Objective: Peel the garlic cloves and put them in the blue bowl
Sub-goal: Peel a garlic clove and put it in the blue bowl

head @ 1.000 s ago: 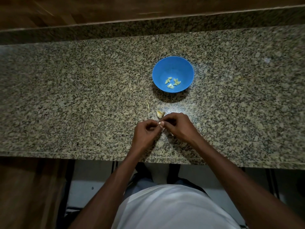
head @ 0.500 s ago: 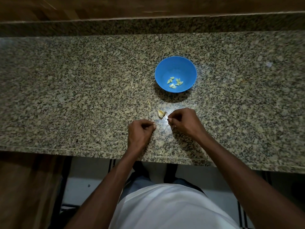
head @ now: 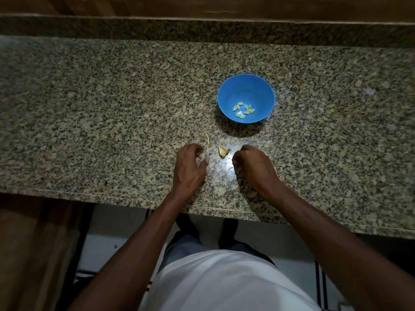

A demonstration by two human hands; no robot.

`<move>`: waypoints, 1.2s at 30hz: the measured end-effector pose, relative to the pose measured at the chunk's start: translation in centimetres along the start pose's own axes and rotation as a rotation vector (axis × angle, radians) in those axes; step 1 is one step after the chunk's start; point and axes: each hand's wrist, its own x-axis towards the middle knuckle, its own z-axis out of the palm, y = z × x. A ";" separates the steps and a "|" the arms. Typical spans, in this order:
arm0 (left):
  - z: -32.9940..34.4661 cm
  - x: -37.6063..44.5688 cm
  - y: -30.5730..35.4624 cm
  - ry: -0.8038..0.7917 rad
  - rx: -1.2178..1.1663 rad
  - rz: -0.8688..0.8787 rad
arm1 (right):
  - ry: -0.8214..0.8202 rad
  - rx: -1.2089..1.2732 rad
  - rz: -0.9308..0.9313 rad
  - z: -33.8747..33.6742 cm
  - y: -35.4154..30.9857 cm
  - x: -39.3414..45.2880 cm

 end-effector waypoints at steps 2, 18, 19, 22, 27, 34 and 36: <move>0.0 0.0 -0.1 -0.011 -0.008 0.005 | 0.023 -0.008 0.021 0.1 -0.1 0.0; 0.5 0.1 -0.3 -0.022 0.001 -0.011 | -0.050 -0.206 -0.132 0.7 0.6 0.4; 0.5 0.1 -0.3 -0.025 0.000 -0.015 | -0.055 -0.205 -0.140 0.7 0.7 0.4; 0.5 0.1 -0.4 -0.036 0.008 -0.012 | -0.059 -0.177 -0.135 0.5 0.7 0.5; 0.8 0.2 -0.2 -0.023 0.025 -0.022 | -0.003 -0.152 -0.081 0.9 -0.5 0.4; 0.8 0.3 0.2 -0.032 0.032 -0.046 | -0.013 -0.117 -0.090 0.8 -0.7 0.4; 0.7 0.2 0.3 -0.024 0.010 -0.052 | -0.032 -0.100 -0.075 0.9 -0.5 0.6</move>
